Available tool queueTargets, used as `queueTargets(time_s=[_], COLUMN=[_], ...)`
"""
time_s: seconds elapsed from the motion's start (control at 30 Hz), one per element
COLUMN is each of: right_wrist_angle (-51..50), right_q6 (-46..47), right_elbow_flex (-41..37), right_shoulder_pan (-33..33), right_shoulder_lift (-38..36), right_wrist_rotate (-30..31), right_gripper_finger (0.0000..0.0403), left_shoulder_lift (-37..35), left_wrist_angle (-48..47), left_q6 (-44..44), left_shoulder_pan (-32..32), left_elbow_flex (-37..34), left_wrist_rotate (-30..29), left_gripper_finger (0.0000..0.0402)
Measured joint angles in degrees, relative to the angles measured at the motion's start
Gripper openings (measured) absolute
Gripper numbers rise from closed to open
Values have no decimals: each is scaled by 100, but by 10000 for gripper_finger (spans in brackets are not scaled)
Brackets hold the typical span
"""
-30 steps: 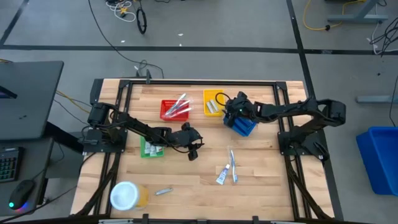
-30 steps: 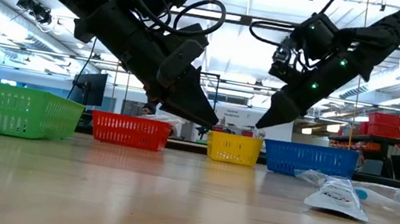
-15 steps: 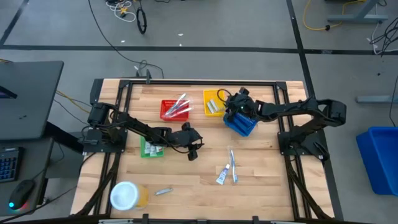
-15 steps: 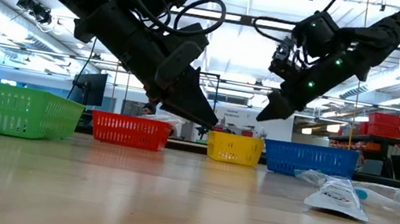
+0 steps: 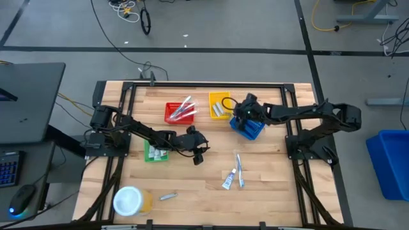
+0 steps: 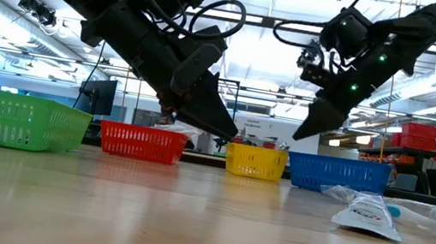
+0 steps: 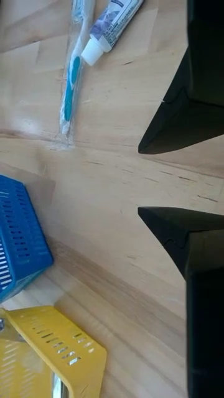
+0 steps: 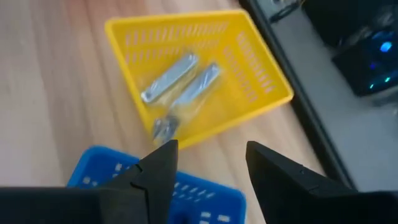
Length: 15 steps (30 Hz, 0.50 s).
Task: Pick & Place Travel size toiletries
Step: Put the silver nail cutter into the yellow bin
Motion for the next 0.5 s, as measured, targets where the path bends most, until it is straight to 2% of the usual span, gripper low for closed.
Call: queueTargets(time_s=[0.17,0.4,0.5], right_wrist_angle=[31,423,691], right_q6=[250,247,126], right_elbow_flex=[9,9,9], right_shoulder_pan=[22,4,-3], right_shoulder_lift=[166,425,504], right_wrist_rotate=[-445,-423,-224], right_gripper_finger=[206,203,202], left_shoulder_lift=[0,0,0], left_wrist_angle=[10,8,4], left_q6=[-4,-10,-3], left_shoulder_pan=[0,0,0], left_elbow_flex=[-1,-1,-1], left_wrist_rotate=[0,16,17], left_gripper_finger=[157,157,157])
